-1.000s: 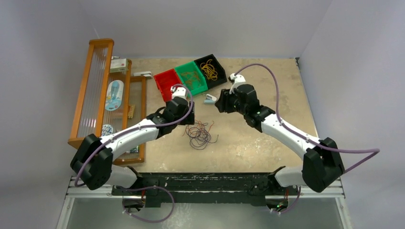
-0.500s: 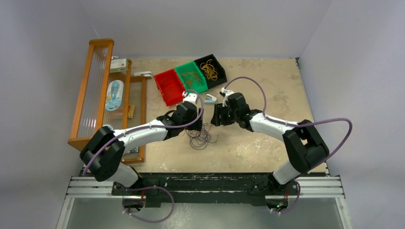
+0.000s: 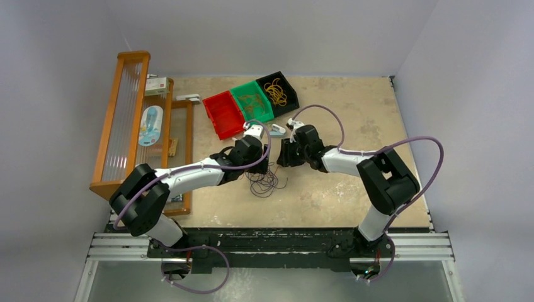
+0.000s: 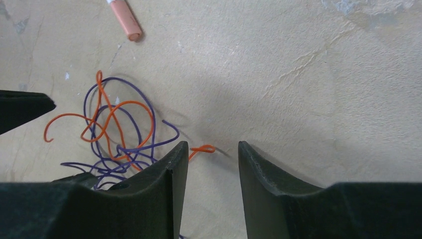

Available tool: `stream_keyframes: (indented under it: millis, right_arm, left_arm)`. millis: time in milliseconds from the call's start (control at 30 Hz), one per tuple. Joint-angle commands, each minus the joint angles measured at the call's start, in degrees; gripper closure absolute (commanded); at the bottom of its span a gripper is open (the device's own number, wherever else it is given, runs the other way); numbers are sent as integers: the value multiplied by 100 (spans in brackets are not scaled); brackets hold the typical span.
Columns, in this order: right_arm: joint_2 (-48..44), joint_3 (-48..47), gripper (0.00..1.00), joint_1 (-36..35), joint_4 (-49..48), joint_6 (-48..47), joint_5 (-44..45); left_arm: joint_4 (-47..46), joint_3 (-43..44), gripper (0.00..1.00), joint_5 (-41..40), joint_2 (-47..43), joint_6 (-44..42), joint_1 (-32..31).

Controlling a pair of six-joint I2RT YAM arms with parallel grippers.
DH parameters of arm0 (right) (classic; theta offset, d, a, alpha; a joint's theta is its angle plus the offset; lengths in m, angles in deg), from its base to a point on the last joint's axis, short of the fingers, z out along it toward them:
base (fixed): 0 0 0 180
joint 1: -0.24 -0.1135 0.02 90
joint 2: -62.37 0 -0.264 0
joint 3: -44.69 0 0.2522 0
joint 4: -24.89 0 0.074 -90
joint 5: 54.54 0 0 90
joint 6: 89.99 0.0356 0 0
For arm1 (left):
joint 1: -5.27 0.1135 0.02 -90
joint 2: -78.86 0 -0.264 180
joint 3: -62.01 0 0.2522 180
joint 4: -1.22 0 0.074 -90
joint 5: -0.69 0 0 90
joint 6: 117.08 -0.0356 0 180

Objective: Untangle the cables

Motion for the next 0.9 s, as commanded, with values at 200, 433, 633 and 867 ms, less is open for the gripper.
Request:
stream_keyframes:
  millis: [200,433,633,867]
  right_arm:
    - [318,-17,67,-18,-506,117,-45]
    - [435,-40,85,-17,-621,122,-98]
    - [59,234,100,-20,-885,119,-62]
    - [-612,466,100,-20,-991,196,-76]
  left_arm:
    - [-253,-43,30,-118,72,-112,-41]
    - [-268,1,30,-132,187,-119,-39]
    - [-253,13,30,-268,441,-95,-90]
    - [-103,95,30,-709,974,-45,-296]
